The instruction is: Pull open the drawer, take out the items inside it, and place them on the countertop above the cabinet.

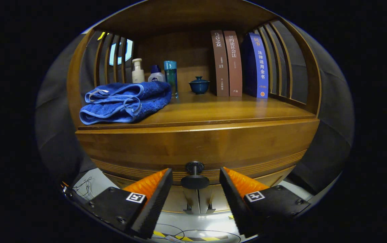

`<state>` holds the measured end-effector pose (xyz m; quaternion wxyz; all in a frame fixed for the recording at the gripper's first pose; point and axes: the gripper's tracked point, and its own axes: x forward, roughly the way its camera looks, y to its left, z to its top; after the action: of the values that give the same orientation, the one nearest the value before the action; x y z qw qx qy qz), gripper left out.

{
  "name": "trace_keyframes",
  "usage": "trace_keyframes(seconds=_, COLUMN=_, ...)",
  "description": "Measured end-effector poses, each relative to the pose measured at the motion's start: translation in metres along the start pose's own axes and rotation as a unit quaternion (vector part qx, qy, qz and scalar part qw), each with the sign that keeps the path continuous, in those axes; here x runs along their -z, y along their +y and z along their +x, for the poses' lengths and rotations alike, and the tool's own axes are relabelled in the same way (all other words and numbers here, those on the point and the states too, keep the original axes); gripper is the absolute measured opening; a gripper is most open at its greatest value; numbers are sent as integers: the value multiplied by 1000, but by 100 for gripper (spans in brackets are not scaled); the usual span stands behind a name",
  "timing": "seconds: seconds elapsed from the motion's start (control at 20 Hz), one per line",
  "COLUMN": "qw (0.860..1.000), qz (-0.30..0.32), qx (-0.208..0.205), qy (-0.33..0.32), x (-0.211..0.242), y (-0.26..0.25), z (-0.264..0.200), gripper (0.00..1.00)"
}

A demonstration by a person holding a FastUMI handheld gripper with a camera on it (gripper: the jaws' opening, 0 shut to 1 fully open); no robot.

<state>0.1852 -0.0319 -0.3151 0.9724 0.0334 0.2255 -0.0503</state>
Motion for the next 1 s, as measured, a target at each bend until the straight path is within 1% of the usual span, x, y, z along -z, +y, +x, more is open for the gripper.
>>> trace_keyframes(seconds=0.05, qw=1000, qz=3, qx=-9, qy=0, x=-1, y=4, z=-4, gripper=78)
trace_keyframes(seconds=0.1, qw=1000, qz=-3, qx=-1, qy=-3, x=4, y=4, z=8, gripper=64)
trace_keyframes(seconds=0.15, qw=1000, qz=-6, qx=3, qy=-5, x=-2, y=0, z=-1, gripper=50)
trace_keyframes(seconds=0.2, qw=1000, qz=-8, qx=4, qy=-3, x=1, y=0, z=4, gripper=47)
trace_keyframes(seconds=0.25, qw=1000, qz=-7, qx=5, qy=-4, x=-1, y=1, z=-1, gripper=44)
trace_keyframes(seconds=0.3, qw=1000, qz=-7, qx=4, qy=-2, x=7, y=1, z=10, gripper=39)
trace_keyframes(seconds=0.35, qw=1000, qz=-11, qx=3, qy=1, x=0, y=1, z=1, gripper=34)
trace_keyframes(seconds=0.45, qw=1000, qz=-17, qx=2, qy=3, x=0, y=1, z=1, gripper=34)
trace_keyframes(seconds=0.6, qw=1000, qz=-10, qx=2, qy=13, x=2, y=1, z=-1, gripper=34)
trace_keyframes(seconds=0.7, qw=1000, qz=-18, qx=3, qy=20, x=5, y=1, z=-7, gripper=34)
trace_keyframes(seconds=1.0, qw=999, qz=-23, qx=1, qy=34, x=23, y=1, z=-50, gripper=34)
